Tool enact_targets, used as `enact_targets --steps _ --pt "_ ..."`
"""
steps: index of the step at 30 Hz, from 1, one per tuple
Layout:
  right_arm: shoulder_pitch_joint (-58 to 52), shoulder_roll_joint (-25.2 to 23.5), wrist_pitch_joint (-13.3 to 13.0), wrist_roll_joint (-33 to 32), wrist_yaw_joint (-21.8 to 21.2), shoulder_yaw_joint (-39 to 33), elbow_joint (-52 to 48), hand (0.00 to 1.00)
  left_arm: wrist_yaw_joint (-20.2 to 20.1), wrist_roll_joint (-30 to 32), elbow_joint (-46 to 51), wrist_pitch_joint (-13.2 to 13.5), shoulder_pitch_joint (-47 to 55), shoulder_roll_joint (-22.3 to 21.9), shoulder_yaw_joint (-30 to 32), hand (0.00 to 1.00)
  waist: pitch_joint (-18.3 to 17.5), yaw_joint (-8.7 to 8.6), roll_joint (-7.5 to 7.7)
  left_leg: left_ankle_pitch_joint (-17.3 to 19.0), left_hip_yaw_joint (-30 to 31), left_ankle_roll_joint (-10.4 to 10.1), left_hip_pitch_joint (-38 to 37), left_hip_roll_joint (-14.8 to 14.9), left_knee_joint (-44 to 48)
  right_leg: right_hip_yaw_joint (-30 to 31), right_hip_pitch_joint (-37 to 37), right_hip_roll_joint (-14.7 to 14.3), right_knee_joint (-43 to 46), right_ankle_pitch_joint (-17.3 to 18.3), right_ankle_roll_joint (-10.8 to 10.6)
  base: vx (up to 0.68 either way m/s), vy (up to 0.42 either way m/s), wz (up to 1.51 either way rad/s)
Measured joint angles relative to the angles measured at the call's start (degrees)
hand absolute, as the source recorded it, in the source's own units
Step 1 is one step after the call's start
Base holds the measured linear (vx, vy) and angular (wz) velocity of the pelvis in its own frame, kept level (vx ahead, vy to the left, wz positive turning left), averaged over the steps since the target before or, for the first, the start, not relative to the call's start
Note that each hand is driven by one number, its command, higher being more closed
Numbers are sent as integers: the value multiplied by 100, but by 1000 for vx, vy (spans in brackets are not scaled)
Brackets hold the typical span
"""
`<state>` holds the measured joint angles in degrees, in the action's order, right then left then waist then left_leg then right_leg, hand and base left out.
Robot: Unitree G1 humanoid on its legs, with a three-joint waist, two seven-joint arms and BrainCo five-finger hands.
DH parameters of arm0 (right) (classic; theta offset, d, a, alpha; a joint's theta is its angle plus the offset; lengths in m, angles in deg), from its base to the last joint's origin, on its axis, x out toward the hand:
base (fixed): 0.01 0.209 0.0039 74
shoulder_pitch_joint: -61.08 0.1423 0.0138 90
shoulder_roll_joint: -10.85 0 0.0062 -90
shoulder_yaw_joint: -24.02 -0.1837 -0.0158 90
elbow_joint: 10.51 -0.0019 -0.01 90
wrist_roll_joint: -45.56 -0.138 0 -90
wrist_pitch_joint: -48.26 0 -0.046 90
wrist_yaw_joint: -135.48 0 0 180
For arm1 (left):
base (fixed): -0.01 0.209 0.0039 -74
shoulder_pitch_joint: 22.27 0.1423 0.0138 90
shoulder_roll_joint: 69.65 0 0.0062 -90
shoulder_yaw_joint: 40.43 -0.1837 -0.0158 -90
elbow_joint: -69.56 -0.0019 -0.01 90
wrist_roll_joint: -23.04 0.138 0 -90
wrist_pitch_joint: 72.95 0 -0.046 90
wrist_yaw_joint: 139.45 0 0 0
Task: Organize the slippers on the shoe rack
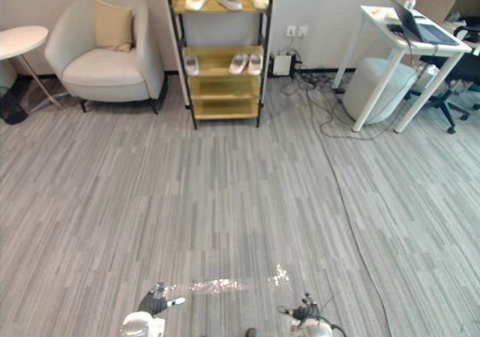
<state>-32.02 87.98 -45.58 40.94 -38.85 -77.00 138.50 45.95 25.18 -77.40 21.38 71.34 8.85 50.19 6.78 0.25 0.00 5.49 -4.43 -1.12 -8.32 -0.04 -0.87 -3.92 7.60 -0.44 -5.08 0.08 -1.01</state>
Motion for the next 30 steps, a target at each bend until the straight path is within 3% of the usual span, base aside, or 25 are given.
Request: enact_targets --steps 23,30 --pt "-41 -86 12 -19 -3 58 74 0 1 -19 -110 4 37 -24 18 0 32 0 103 -7 18 -5 -88 5 -31 -86 85 -4 0 1 -1 -16 -7 0" --pt "-52 -92 12 -50 -3 62 76 0 27 -26 -99 3 23 -14 18 0 61 -12 130 65 37 -97 97 31 252 -181 69 -4 10 9 4 -14 -11 6"
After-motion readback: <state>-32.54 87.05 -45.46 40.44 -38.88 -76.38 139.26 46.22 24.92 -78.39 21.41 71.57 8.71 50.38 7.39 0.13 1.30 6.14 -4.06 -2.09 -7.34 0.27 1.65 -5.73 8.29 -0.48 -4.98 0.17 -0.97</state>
